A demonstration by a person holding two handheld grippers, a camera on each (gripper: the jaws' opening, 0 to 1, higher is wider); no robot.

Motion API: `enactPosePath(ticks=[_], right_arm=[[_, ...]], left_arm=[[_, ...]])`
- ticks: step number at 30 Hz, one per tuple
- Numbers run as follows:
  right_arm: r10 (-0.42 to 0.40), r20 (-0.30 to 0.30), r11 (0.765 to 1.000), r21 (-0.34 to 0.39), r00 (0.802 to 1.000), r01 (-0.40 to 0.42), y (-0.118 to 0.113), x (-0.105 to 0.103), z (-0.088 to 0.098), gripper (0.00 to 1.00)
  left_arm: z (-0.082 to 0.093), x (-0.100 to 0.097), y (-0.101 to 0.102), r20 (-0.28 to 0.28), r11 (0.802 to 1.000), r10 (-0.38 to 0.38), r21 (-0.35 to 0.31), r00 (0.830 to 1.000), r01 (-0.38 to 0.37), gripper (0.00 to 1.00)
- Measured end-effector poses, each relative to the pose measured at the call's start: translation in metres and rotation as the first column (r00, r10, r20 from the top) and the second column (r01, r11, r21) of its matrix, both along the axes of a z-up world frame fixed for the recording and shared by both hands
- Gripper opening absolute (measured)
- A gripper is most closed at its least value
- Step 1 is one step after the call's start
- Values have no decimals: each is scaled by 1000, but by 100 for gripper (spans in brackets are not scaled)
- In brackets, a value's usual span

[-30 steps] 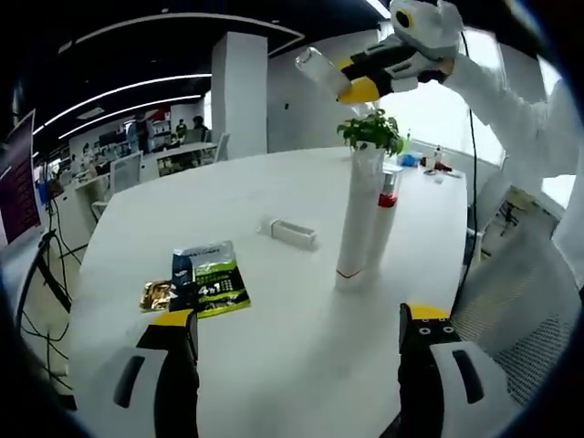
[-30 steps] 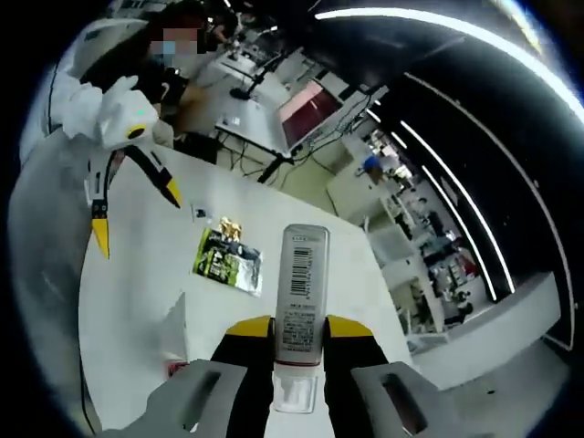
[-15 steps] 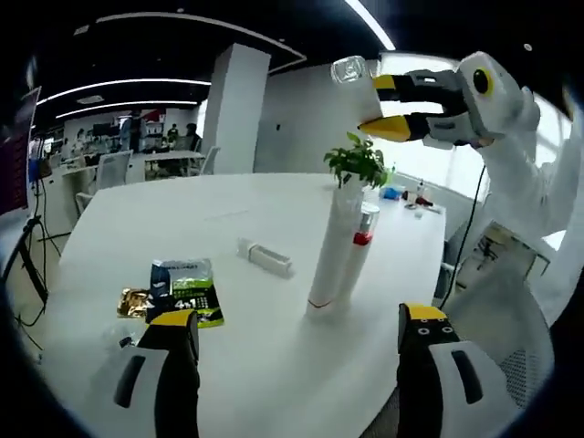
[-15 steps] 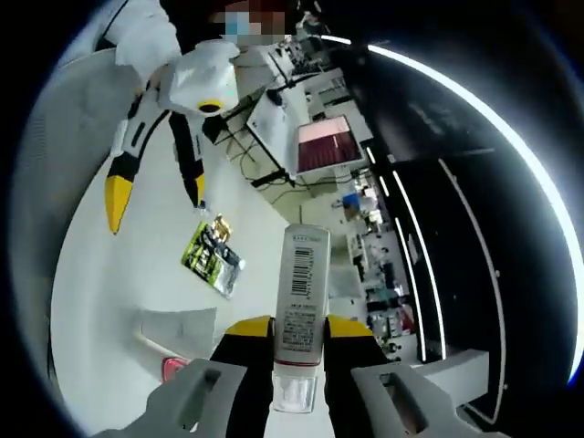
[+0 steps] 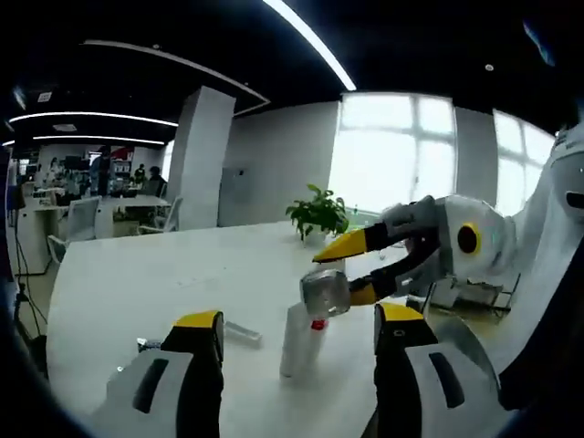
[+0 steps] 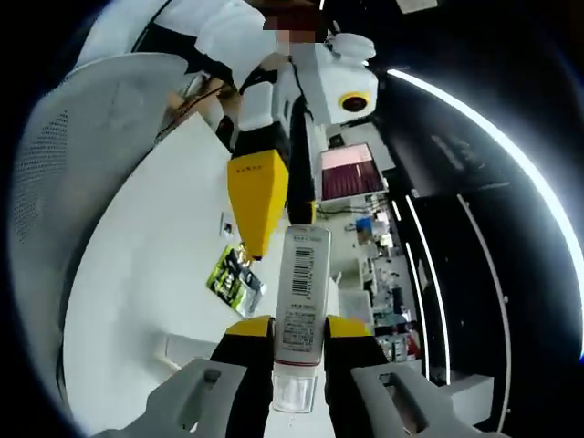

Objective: Arrange the skincare products in the storage area until every visible bottle or jar stands upright without overlapping.

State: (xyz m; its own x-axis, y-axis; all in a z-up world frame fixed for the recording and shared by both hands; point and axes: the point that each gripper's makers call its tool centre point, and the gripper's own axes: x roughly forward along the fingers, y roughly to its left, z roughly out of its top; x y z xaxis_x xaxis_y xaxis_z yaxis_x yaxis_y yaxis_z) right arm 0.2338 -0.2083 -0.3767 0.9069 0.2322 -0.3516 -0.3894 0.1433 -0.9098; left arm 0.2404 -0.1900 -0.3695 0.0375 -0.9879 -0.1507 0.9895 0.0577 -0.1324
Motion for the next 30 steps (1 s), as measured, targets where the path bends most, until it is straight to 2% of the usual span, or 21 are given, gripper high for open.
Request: enactPosePath(ticks=[4, 8, 10, 12, 15, 19, 22, 24, 27, 30], right_arm=[[23, -16, 1000, 4, 1000, -23, 7, -3, -7, 13], [45, -16, 999, 7, 999, -45, 13, -5, -8, 13], [52, -17, 999, 7, 999, -51, 15, -5, -8, 13], [56, -7, 998, 0, 998, -56, 16, -4, -8, 13], [60, -14, 998, 0, 998, -60, 17, -4, -9, 13], [67, -32, 998, -4, 997, -67, 18, -4, -15, 13], [77, -11, 997, -17, 997, -77, 18, -4, -16, 14], [82, -13, 996, -22, 997, -82, 20, -4, -18, 15], [109, 27, 989, -104, 994, -106, 22, -3, -19, 17], [102, 26, 991, -87, 994, -100, 22, -4, -23, 18]], left_arm=[[-2, -6, -4, -15, 999, -33, 6, 999, 33, 36], [-8, -12, -8, -32, 998, -59, 18, 998, 59, 31], [-9, -14, -8, -52, 998, -66, 14, 996, 67, 25], [-9, -16, -9, -102, 997, -77, -3, 992, 77, 21], [-12, -14, -9, -106, 998, -61, 1, 993, 62, 21], [-16, -20, -7, -161, 996, -86, 3, 983, 87, 20], [-14, -17, -6, -171, 998, -60, -26, 984, 57, 19], [-13, -15, -5, -202, 998, -44, -42, 978, 37, 19], [-14, -14, -5, -213, 999, -31, -45, 977, 22, 18], [-16, -14, -4, -229, 999, -22, -42, 973, 13, 18]])
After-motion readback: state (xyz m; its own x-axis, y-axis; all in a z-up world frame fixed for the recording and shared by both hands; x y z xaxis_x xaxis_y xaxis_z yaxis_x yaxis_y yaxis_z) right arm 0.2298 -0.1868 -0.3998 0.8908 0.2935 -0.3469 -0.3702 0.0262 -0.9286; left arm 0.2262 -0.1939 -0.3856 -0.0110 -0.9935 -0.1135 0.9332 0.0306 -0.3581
